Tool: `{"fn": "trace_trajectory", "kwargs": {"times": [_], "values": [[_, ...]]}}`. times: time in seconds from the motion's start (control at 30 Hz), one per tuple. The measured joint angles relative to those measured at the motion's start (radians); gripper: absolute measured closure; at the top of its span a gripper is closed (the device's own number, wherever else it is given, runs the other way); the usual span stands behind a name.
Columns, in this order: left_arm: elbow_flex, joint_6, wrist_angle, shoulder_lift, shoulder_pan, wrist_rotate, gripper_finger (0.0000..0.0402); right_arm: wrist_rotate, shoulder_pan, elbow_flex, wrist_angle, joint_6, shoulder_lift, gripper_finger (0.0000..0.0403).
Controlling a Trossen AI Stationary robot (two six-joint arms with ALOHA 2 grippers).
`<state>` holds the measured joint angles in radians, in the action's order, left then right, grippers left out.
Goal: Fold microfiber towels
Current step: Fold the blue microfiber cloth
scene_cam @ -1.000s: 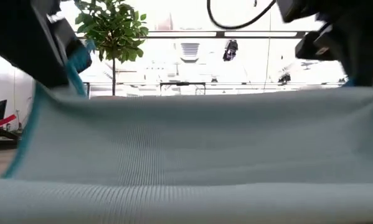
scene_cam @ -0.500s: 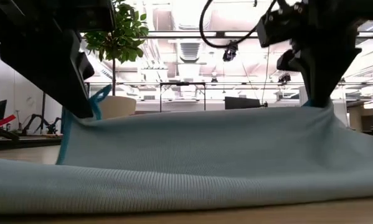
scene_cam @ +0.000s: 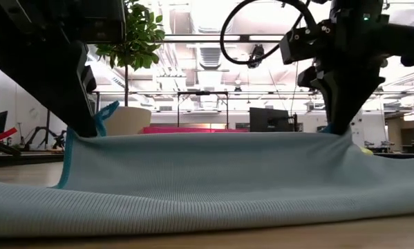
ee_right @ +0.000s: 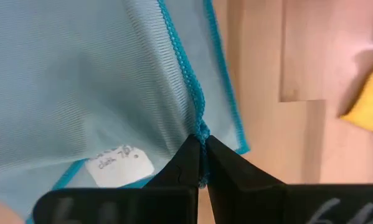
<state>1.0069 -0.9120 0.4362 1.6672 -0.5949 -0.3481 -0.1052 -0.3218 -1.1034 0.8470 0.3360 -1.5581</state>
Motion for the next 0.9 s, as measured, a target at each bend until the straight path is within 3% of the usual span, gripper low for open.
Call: {"fn": "trace_trajectory", "kwargs": {"times": [0.2,0.63,0.9], "values": [[0.0,-0.003,0.0,0.0,0.007,-0.001,0.0402,-0.001,0.023,0.0,0.0,0.007,0.0,0.0384],[0.0,-0.023,0.034,0.0,0.015,-0.048,0.0401,-0.002,0.041,-0.022,0.061,0.038,0.0,0.0289],[0.0,-0.024,0.036,0.0,0.015,-0.047,0.0335,-0.001,0.041,-0.037,0.093,0.053,0.001,0.0257]]}}
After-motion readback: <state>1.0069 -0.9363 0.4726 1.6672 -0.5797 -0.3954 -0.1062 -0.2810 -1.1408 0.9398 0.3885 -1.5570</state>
